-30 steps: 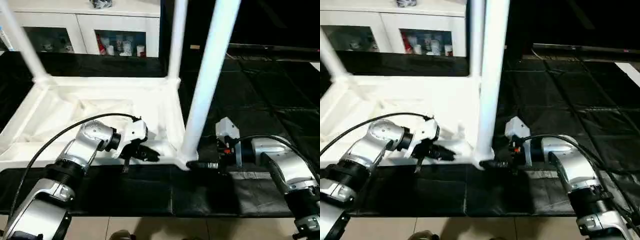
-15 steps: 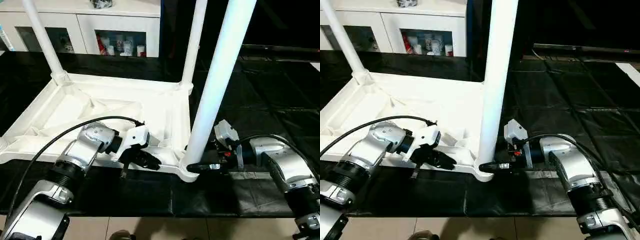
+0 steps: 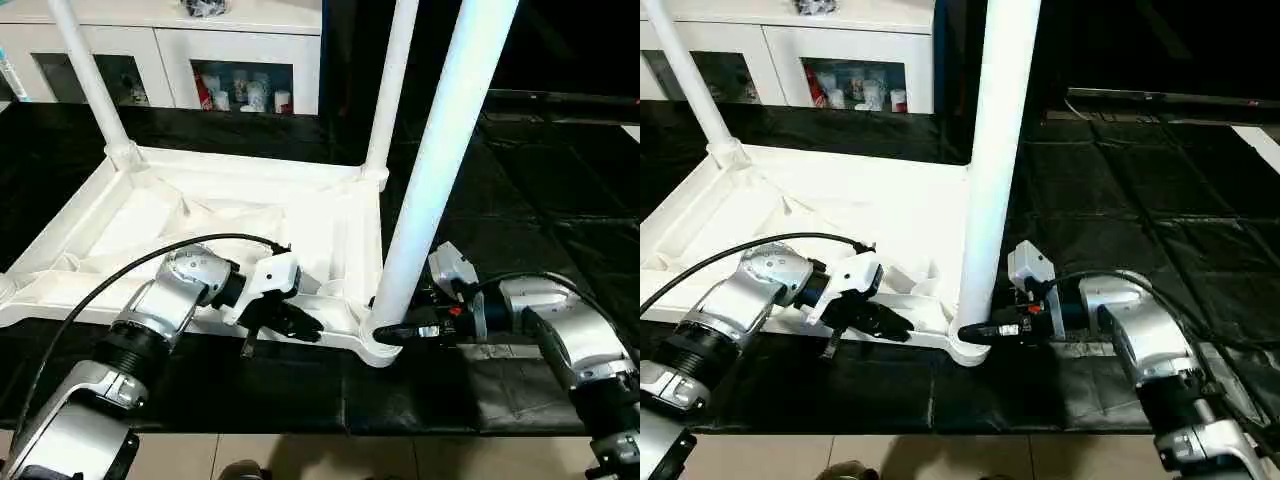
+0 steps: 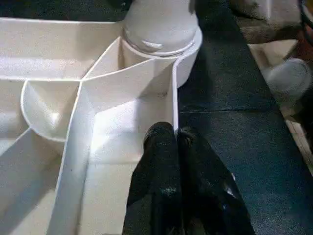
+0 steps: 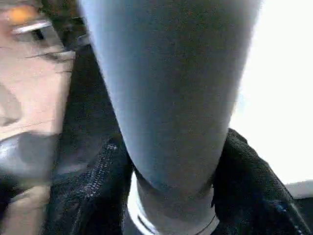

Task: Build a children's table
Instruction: Rotate leg to tighten

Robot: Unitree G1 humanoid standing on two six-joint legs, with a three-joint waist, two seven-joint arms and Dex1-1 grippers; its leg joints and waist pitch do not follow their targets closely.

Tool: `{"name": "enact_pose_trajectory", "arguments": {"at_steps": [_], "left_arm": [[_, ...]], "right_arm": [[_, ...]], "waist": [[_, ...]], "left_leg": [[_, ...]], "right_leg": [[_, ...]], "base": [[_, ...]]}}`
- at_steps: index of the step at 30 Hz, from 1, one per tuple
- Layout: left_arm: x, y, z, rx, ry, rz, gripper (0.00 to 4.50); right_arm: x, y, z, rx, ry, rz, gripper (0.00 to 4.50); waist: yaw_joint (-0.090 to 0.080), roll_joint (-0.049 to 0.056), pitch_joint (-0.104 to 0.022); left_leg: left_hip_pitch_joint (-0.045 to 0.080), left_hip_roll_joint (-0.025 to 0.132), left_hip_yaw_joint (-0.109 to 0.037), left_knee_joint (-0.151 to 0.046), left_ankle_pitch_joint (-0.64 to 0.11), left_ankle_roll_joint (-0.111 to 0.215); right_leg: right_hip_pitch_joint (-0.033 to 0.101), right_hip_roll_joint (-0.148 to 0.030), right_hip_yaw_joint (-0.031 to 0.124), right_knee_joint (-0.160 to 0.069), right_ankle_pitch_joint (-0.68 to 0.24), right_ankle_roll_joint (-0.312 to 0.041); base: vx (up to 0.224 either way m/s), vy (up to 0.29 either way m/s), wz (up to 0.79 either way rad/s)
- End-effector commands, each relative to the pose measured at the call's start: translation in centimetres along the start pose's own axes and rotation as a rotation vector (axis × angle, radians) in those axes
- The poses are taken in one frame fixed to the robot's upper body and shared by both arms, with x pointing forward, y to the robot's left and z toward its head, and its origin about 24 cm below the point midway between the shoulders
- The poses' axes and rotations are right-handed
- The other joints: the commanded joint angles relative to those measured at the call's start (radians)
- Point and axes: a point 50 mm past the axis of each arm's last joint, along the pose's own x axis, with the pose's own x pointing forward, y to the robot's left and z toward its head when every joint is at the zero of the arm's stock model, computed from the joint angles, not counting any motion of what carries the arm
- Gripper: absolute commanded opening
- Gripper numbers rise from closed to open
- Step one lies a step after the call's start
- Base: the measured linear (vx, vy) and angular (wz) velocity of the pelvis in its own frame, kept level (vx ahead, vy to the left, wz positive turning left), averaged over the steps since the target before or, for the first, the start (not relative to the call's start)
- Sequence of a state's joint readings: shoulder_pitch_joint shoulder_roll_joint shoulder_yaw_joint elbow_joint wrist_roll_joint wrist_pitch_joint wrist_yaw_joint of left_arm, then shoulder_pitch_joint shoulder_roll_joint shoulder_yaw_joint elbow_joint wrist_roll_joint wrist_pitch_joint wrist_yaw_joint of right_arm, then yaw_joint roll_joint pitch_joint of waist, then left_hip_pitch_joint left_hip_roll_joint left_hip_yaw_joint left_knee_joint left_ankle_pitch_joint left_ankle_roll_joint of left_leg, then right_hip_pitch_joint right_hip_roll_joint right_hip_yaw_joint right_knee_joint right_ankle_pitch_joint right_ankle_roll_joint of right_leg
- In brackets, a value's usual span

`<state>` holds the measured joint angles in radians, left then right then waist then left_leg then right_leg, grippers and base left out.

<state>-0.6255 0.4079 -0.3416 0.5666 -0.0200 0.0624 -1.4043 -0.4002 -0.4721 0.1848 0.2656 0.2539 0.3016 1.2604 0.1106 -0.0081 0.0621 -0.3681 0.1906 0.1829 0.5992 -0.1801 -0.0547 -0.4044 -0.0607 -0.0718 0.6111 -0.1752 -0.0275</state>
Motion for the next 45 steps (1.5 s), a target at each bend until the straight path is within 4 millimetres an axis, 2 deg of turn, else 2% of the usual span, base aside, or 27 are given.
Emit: {"name": "enact_pose_trajectory", "arguments": {"at_steps": [1,2,3,4,6,7,8,9,12,13,17,18,19,20,21,23,26,29,31,34,36,37,40,45], "left_arm": [[0.7,1.3,2.2,0.024,-0.089,0.130,0.00],[0.9,1.5,2.3,0.008,-0.094,0.162,0.00],[0.9,1.5,2.3,0.008,-0.094,0.162,0.00],[1.3,1.9,2.7,-0.021,-0.109,0.215,0.00],[1.5,2.2,3.0,-0.039,-0.122,0.251,0.00],[1.7,2.5,3.4,-0.064,-0.138,0.293,0.00],[2.2,3.4,4.1,-0.116,-0.163,0.401,0.00],[2.2,3.5,4.2,-0.124,-0.167,0.416,0.00],[3.0,4.6,5.2,-0.187,-0.196,0.575,0.00],[3.4,4.8,5.4,-0.190,-0.190,0.611,0.00],[3.8,4.8,5.5,-0.201,-0.190,0.630,0.00],[3.9,4.7,5.5,-0.197,-0.181,0.633,0.00],[4.0,4.7,5.5,-0.193,-0.174,0.634,0.00],[4.0,4.6,5.4,-0.192,-0.168,0.635,0.00],[4.0,4.6,5.4,-0.191,-0.166,0.634,0.00],[3.9,4.6,5.3,-0.190,-0.160,0.642,0.00],[3.5,4.6,4.6,-0.177,-0.140,0.643,0.00],[3.1,4.5,4.2,-0.157,-0.134,0.628,0.00],[2.8,4.2,3.8,-0.145,-0.128,0.603,0.00],[1.8,3.7,2.7,-0.117,-0.098,0.545,0.00],[1.6,3.6,2.5,-0.111,-0.093,0.532,0.00],[1.3,3.3,2.3,-0.081,-0.104,0.485,0.00],[0.8,2.8,2.0,-0.056,-0.133,0.396,0.00],[0.6,1.9,1.7,-0.016,-0.120,0.272,0.00]], "right_arm": [[1.2,-1.1,-0.5,0.022,0.028,-0.168,2.03],[1.6,-1.5,-0.6,0.029,0.023,-0.242,2.01],[1.6,-1.5,-0.6,0.029,0.023,-0.242,1.99],[2.4,-2.2,-0.6,0.063,0.004,-0.361,1.98],[2.8,-2.5,-0.6,0.076,0.001,-0.417,1.96],[3.3,-2.8,-0.6,0.103,-0.005,-0.473,1.96],[4.4,-3.1,-0.6,0.146,-0.017,-0.563,1.95],[4.6,-3.1,-0.5,0.151,-0.018,-0.576,1.95],[6.5,-3.4,-0.2,0.191,-0.040,-0.696,1.95],[7.4,-3.4,0.0,0.195,-0.050,-0.738,1.95],[8.7,-3.2,0.3,0.214,-0.060,-0.745,1.95],[8.9,-3.2,0.5,0.223,-0.067,-0.756,1.95],[9.0,-3.2,0.5,0.225,-0.071,-0.766,1.95],[8.9,-3.4,0.6,0.232,-0.083,-0.779,1.95],[8.8,-3.4,0.7,0.235,-0.090,-0.785,2.29],[8.5,-3.5,0.9,0.236,-0.121,-0.787,2.64],[7.7,-3.2,1.0,0.164,-0.125,-0.718,2.72],[6.7,-3.0,0.8,0.127,-0.120,-0.682,3.08],[5.6,-3.1,0.5,0.101,-0.112,-0.658,3.15],[3.0,-3.1,-0.1,0.056,-0.085,-0.600,3.54],[2.5,-3.1,-0.2,0.049,-0.086,-0.582,3.60],[1.3,-2.8,0.0,0.024,-0.095,-0.517,3.68],[-0.4,-2.4,0.1,-0.012,-0.078,-0.417,4.02],[-1.6,-2.2,0.3,-0.029,-0.055,-0.330,4.45]], "waist": [[-0.011,-0.008,-0.069],[-0.014,-0.010,-0.067],[-0.018,-0.008,-0.067],[-0.028,-0.011,-0.068],[-0.038,-0.012,-0.069],[-0.045,-0.012,-0.071],[-0.052,-0.012,-0.071],[-0.056,-0.011,-0.073],[-0.057,-0.010,-0.079],[-0.056,-0.010,-0.078],[-0.055,-0.007,-0.078],[-0.057,-0.003,-0.077],[-0.057,-0.003,-0.075],[-0.058,-0.004,-0.074],[-0.058,-0.003,-0.074],[-0.058,-0.003,-0.072],[-0.059,-0.004,-0.072],[-0.058,-0.005,-0.074],[-0.058,-0.006,-0.074],[-0.061,-0.009,-0.075],[-0.063,-0.008,-0.073],[-0.062,-0.009,-0.074],[-0.058,-0.007,-0.074],[-0.045,-0.007,-0.072]], "left_leg": [[0.016,0.039,-0.015,-0.066,-0.205,0.014],[0.016,0.039,-0.015,-0.067,-0.209,0.010],[0.020,0.038,-0.017,-0.067,-0.215,0.003],[0.014,0.038,-0.019,-0.070,-0.216,0.000],[0.007,0.038,-0.023,-0.072,-0.203,-0.003],[0.011,0.037,-0.020,-0.069,-0.199,0.002],[0.010,0.035,-0.019,-0.067,-0.186,0.005],[0.009,0.034,-0.017,-0.065,-0.179,0.002],[0.009,0.032,-0.016,-0.062,-0.136,0.011],[0.006,0.031,-0.014,-0.062,-0.124,0.023],[0.006,0.032,-0.014,-0.062,-0.115,0.041],[0.007,0.034,-0.015,-0.064,-0.123,0.040],[0.009,0.033,-0.014,-0.065,-0.143,0.036],[0.009,0.033,-0.014,-0.066,-0.153,0.033],[0.011,0.033,-0.015,-0.066,-0.162,0.030],[0.011,0.033,-0.015,-0.067,-0.184,0.022],[0.009,0.034,-0.017,-0.068,-0.186,0.024],[0.007,0.034,-0.016,-0.067,-0.169,0.035],[0.006,0.033,-0.016,-0.065,-0.163,0.041],[0.003,0.033,-0.016,-0.063,-0.164,0.055],[0.003,0.033,-0.015,-0.062,-0.168,0.063],[0.002,0.032,-0.015,-0.060,-0.169,0.070],[0.006,0.038,-0.014,-0.061,-0.163,0.076],[0.011,0.040,-0.013,-0.062,-0.186,0.068]], "right_leg": [[0.048,-0.086,0.047,-0.091,-0.374,-0.155],[0.047,-0.086,0.048,-0.093,-0.392,-0.148],[0.045,-0.087,0.046,-0.097,-0.421,-0.140],[0.046,-0.088,0.046,-0.096,-0.429,-0.134],[0.052,-0.087,0.046,-0.092,-0.413,-0.125],[0.050,-0.086,0.048,-0.092,-0.384,-0.133],[0.048,-0.084,0.050,-0.088,-0.345,-0.153],[0.050,-0.082,0.049,-0.084,-0.329,-0.161],[0.054,-0.081,0.051,-0.078,-0.246,-0.183],[0.055,-0.082,0.052,-0.078,-0.223,-0.187],[0.058,-0.080,0.053,-0.075,-0.178,-0.193],[0.057,-0.080,0.052,-0.076,-0.178,-0.194],[0.056,-0.080,0.052,-0.079,-0.198,-0.192],[0.056,-0.081,0.052,-0.081,-0.215,-0.189],[0.057,-0.082,0.052,-0.082,-0.230,-0.186],[0.055,-0.082,0.052,-0.088,-0.274,-0.172],[0.057,-0.081,0.052,-0.087,-0.269,-0.164],[0.059,-0.081,0.053,-0.083,-0.234,-0.169],[0.060,-0.081,0.052,-0.082,-0.225,-0.172],[0.064,-0.081,0.052,-0.083,-0.228,-0.172],[0.062,-0.081,0.052,-0.085,-0.234,-0.176],[0.063,-0.080,0.050,-0.087,-0.240,-0.178],[0.058,-0.080,0.052,-0.082,-0.225,-0.188],[0.054,-0.082,0.051,-0.087,-0.274,-0.188]], "base": [[0.000,0.000,0.00],[0.000,0.000,0.00],[0.000,0.000,0.00],[0.000,0.000,0.00],[0.000,0.000,0.00],[0.000,0.000,0.00],[0.000,0.000,0.00],[0.000,0.000,0.00],[0.000,0.000,0.00],[0.000,0.000,0.00],[0.000,0.000,0.00],[0.000,0.000,0.00],[0.000,0.000,0.00],[0.000,0.000,0.00],[0.000,0.000,0.00],[0.000,0.000,0.00],[0.000,0.000,0.00],[0.000,0.000,0.00],[0.000,0.000,0.00],[0.000,0.000,0.00],[0.000,0.000,0.00],[0.000,0.000,0.00],[0.000,0.000,0.00],[0.000,0.000,0.00]]}}
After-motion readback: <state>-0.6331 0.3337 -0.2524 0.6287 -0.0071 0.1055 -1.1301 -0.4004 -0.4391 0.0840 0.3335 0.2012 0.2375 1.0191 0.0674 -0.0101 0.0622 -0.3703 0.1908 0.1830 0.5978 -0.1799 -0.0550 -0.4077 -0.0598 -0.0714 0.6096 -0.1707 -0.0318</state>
